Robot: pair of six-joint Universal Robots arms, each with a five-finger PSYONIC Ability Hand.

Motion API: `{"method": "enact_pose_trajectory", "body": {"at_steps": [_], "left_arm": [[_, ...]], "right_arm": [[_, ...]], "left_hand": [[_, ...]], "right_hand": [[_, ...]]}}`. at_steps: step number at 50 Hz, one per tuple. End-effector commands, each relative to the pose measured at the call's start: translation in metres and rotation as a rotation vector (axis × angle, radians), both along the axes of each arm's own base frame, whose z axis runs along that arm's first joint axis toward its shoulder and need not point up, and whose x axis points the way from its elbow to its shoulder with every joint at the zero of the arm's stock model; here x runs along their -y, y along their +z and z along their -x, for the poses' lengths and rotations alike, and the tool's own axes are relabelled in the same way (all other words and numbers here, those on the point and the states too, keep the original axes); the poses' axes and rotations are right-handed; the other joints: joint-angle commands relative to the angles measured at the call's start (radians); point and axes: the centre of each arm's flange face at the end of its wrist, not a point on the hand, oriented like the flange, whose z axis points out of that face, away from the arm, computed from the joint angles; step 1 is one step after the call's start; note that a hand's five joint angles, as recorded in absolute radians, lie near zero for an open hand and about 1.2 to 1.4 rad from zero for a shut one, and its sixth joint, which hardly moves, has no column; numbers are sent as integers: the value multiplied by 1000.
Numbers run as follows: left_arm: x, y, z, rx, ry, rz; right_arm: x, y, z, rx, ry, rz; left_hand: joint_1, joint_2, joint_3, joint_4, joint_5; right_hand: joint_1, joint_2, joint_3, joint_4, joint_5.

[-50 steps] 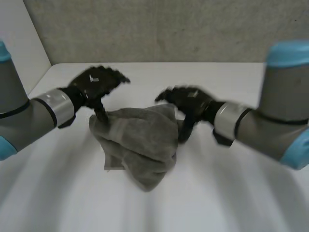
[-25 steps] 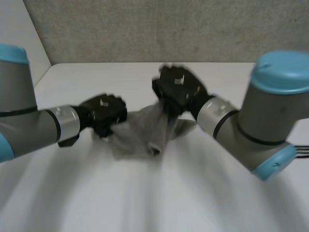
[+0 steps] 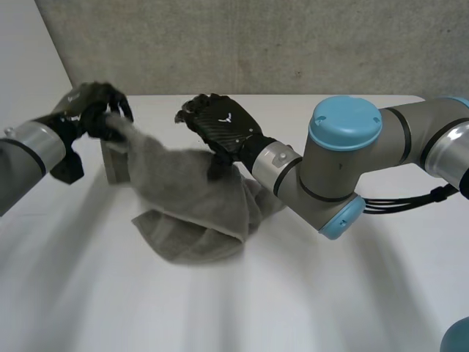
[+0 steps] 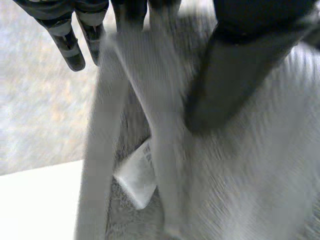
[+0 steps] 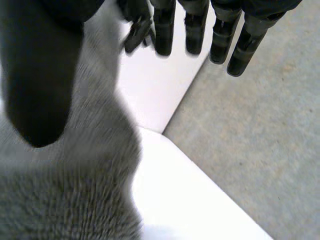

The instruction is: Fold the towel.

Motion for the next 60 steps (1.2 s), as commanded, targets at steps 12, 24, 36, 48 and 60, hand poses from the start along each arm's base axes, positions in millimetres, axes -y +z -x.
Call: {"method": "enact_pose_trajectory", "body": {"at_steps": [12, 24, 36, 48, 60], "left_arm": [[-31, -11, 13, 224, -39, 11], [-88, 1, 43, 198, -265, 40], [-97, -10, 44, 288, -302, 53], [-121, -52, 64, 453, -460, -35], [-86, -76, 70, 449, -392, -100]], "right_arm": [[-13, 32, 101, -25, -295, -138], [-57, -32, 135, -16, -345, -506], [-63, -67, 133, 113, -385, -801], [-69, -82, 103, 188, -330, -916], [-50, -93, 61, 234, -299, -896]], "left_hand": [[-606, -590, -43, -50, -600], [-627, -610, -43, -50, -620], [-612, -596, -43, -50, -606], [-580, -564, -43, -50, -574], [-319, -303, -43, -50, -313]], "right_hand": [[-138, -131, -7, -60, -77], [-138, -131, -7, -60, -77], [-138, -131, -7, -60, -77], [-138, -131, -7, -60, -77], [-72, -66, -7, -60, -12]]}}
